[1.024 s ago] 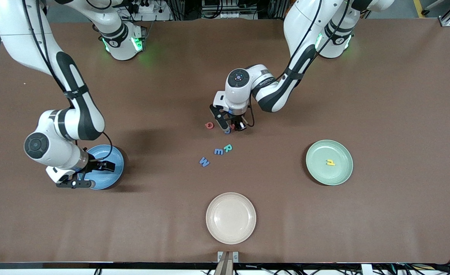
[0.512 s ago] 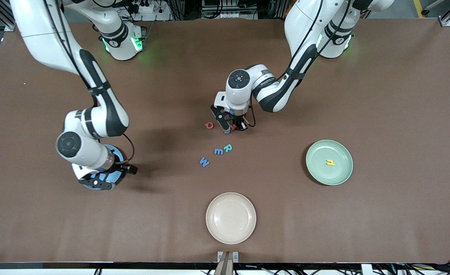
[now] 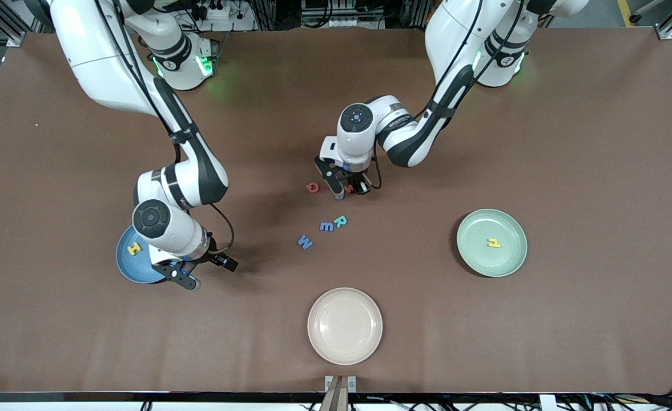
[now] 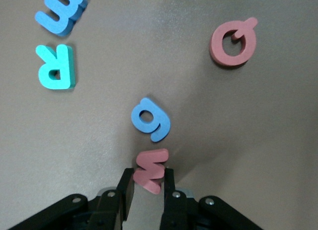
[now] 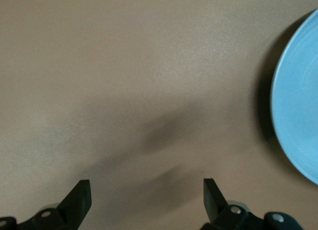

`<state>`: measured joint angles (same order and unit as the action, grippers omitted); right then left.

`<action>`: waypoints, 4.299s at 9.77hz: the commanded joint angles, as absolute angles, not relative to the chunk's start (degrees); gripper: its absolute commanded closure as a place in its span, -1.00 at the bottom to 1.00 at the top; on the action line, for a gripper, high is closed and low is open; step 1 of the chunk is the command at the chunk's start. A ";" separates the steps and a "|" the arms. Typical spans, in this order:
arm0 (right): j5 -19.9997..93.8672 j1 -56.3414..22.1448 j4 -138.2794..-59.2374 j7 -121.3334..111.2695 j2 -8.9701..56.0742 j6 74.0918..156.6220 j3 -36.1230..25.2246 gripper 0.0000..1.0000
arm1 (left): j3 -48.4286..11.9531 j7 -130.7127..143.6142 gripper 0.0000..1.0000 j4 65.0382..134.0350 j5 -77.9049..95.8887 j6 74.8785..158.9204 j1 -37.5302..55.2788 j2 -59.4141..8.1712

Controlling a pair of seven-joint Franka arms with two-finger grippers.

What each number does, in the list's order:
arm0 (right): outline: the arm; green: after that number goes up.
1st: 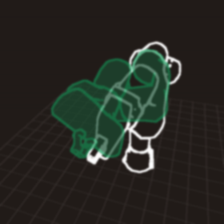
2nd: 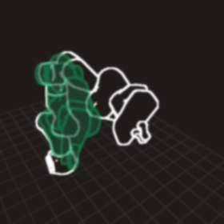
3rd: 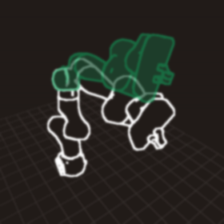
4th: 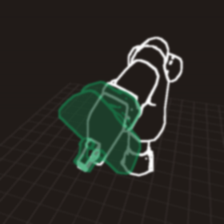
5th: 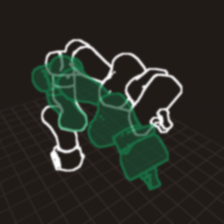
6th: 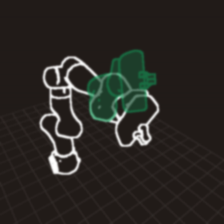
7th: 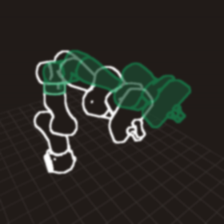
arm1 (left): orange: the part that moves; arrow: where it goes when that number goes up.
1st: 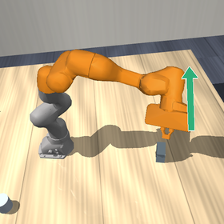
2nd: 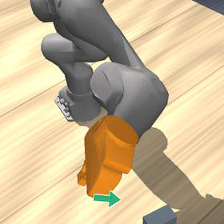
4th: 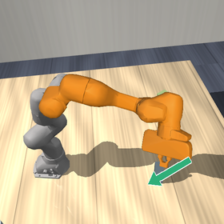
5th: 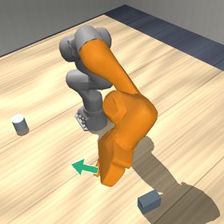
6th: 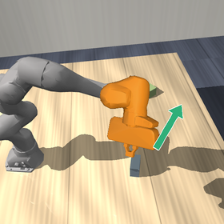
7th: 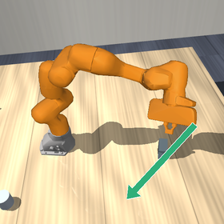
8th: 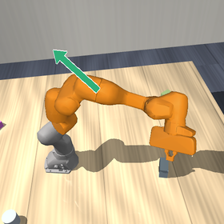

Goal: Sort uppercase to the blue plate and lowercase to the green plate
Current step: 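Place the pink m on the green plate while the right gripper grasps the blue M, then place the blue M on the blue plate while the left gripper returns to the letters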

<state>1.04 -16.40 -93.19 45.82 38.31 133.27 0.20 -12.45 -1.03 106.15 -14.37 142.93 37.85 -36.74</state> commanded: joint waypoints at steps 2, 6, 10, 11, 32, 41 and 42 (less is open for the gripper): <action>3.93 -17.58 -90.36 50.10 39.81 132.27 0.26 -1.00 | -12.66 -5.43 1.00 106.96 -10.12 136.08 35.70 -31.57; 10.37 -22.22 -85.54 57.53 43.49 132.19 0.18 -1.00 | -12.04 -25.42 1.00 107.40 -10.11 129.64 22.02 -27.16; 8.36 -30.48 -77.89 68.88 49.82 131.40 -0.35 -1.00 | -12.48 -42.78 1.00 108.89 -10.11 129.90 7.23 -26.63; 6.00 -31.19 -75.52 71.34 51.23 128.87 -0.35 -1.00 | -12.48 -45.76 1.00 109.68 -10.11 130.25 4.94 -26.72; 3.60 -32.27 -70.93 74.82 52.83 126.21 -0.44 1.00 | -8.97 -26.37 -1.00 103.36 -5.10 133.86 12.72 -27.86; 1.67 -15.58 -90.15 31.34 35.09 117.77 -6.24 1.00 | -9.49 19.85 -1.00 101.25 7.69 143.24 29.68 -35.67; 1.67 -13.56 -92.96 27.20 33.59 119.25 -6.24 1.00 | -9.49 23.95 -1.00 101.25 8.43 146.74 32.67 -37.25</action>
<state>2.17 -16.20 -85.19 32.26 38.89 116.78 -7.26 -10.11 19.56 102.71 6.20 143.45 28.99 -34.72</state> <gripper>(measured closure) 0.599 0.000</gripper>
